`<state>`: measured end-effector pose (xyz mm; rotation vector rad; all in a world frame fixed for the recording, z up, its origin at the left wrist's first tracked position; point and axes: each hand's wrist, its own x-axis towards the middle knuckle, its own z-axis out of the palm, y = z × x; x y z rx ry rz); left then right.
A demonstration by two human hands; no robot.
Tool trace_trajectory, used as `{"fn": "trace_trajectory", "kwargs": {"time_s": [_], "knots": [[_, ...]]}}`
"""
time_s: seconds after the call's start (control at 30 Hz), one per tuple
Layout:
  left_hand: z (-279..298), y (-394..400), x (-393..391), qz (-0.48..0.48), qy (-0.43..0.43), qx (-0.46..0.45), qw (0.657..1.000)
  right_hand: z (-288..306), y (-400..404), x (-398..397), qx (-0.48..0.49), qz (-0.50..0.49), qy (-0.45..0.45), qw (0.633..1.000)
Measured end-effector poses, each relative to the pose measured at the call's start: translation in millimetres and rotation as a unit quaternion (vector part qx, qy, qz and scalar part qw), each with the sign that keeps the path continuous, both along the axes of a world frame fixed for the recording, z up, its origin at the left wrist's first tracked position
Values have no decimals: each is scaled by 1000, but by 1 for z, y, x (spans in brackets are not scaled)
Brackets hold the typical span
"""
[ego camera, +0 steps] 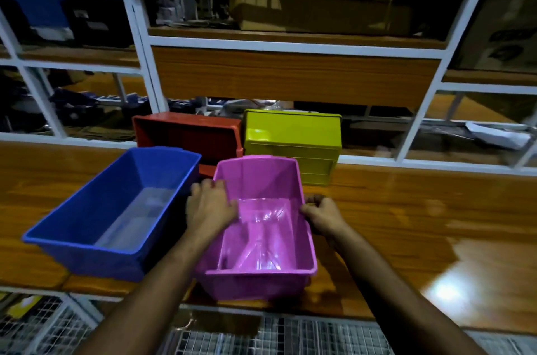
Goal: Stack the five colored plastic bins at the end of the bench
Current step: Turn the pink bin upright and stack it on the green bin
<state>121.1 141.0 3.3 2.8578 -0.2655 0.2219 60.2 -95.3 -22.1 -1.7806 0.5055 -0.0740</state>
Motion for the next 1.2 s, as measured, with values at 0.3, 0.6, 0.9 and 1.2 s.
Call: {"fn": "trace_trajectory", "kwargs": {"time_s": [0.3,0.6,0.9,1.2], "knots": [[-19,28,4,11,74,-155,985,-5,-19,-18,-66,17,-16,998],[0,-44,-10,-202,-117,-34,972,38,-65,-19,-408,154,17,900],[-8,-115,-12,-351,-53,70,932,34,-65,-12,-417,225,-12,881],[-9,-113,-1,-277,-110,73,952,26,-68,-17,-528,158,-91,829]]}}
